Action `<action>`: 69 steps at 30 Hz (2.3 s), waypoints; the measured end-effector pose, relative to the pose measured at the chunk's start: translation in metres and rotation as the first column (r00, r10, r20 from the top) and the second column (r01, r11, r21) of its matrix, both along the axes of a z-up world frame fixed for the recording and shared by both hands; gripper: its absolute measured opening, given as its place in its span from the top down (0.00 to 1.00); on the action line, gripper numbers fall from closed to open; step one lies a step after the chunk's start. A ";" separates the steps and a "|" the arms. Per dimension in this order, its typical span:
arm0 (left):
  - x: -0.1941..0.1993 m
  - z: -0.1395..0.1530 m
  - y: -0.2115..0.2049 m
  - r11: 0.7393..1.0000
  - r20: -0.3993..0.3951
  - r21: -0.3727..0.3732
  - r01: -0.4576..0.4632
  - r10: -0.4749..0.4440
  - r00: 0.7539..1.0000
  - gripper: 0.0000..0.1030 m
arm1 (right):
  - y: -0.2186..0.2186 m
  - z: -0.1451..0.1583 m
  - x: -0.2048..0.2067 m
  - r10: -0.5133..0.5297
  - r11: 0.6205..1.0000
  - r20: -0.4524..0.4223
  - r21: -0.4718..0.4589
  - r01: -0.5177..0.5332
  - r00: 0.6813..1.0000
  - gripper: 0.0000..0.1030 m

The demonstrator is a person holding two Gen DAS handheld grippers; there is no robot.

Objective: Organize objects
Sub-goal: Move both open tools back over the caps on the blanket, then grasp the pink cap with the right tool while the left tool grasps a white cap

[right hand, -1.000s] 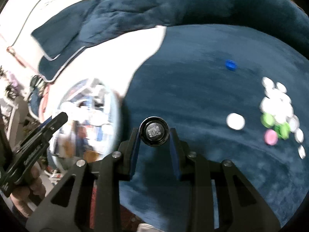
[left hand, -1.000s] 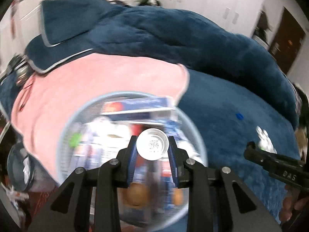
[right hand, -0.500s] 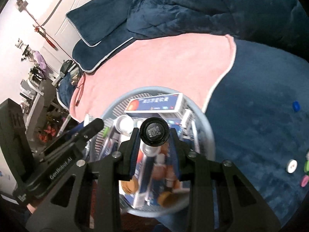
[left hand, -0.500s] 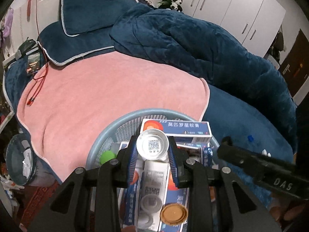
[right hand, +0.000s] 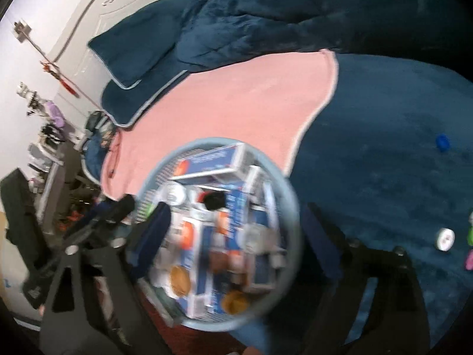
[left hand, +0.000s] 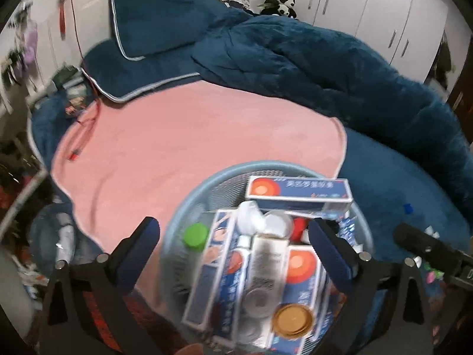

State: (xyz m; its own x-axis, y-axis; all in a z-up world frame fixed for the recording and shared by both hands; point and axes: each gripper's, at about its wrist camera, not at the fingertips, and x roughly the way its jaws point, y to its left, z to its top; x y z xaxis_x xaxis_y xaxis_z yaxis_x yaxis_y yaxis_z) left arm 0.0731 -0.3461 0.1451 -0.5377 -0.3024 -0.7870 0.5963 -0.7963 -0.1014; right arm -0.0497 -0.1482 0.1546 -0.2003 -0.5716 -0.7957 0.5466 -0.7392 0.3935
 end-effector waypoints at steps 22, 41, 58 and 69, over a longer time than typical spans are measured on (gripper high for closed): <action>-0.051 0.001 0.116 0.976 0.048 -0.044 0.215 -0.212 0.976 0.01 | 0.136 -0.005 -0.011 -0.188 0.972 -0.048 0.132 0.193 0.981 0.04; -0.115 -0.042 0.268 0.856 0.144 -0.027 0.516 -0.508 0.849 0.01 | 0.312 -0.048 -0.040 -0.527 0.835 0.040 0.210 0.509 0.849 0.03; -0.159 -0.092 0.304 0.800 0.088 0.091 0.594 -0.600 0.795 0.04 | 0.310 -0.088 -0.055 -0.539 0.816 0.027 0.263 0.515 0.842 0.69; -0.202 -0.122 0.342 0.741 0.110 0.094 0.665 -0.672 0.733 0.59 | 0.359 -0.079 -0.031 -0.587 0.808 0.200 0.080 0.584 0.785 0.69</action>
State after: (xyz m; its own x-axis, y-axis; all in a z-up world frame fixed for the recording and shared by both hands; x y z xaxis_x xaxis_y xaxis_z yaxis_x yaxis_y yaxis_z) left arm -0.1284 -0.0044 0.0232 -0.4813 0.1340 -0.8663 -0.0780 -0.9909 -0.1099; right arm -0.0804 0.2108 0.0758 -0.3247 -0.3872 -0.8629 -0.0845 -0.8968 0.4342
